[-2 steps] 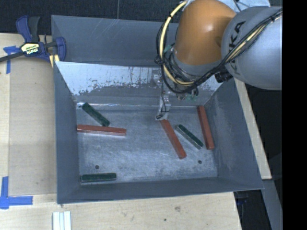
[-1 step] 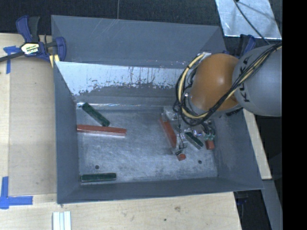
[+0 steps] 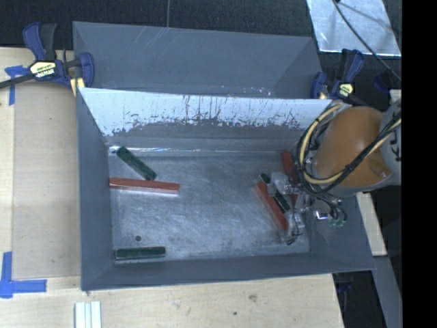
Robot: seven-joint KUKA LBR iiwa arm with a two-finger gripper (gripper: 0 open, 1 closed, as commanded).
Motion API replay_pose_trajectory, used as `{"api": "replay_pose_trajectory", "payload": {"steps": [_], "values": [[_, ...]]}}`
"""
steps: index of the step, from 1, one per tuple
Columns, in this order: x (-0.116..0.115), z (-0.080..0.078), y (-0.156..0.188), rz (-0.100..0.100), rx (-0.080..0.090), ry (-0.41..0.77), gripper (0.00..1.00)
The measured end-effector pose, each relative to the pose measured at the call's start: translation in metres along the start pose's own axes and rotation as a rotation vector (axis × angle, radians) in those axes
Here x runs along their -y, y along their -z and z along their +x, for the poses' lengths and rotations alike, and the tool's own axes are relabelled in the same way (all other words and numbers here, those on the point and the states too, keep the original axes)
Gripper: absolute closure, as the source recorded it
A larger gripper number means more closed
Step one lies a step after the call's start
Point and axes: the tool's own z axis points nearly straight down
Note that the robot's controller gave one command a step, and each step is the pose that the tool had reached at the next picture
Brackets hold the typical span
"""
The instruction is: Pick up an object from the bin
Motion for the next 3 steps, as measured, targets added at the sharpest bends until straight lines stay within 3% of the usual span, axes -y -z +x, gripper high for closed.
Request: {"api": "replay_pose_trajectory", "payload": {"steps": [1, 2, 3], "values": [[-0.005, -0.002, 0.001, -0.002, 0.002, 0.008, 1.0], [-0.004, -0.001, -0.001, -0.002, 0.0, 0.007, 0.0], [-0.025, -0.024, -0.007, -0.003, 0.003, 0.43, 0.0]]}}
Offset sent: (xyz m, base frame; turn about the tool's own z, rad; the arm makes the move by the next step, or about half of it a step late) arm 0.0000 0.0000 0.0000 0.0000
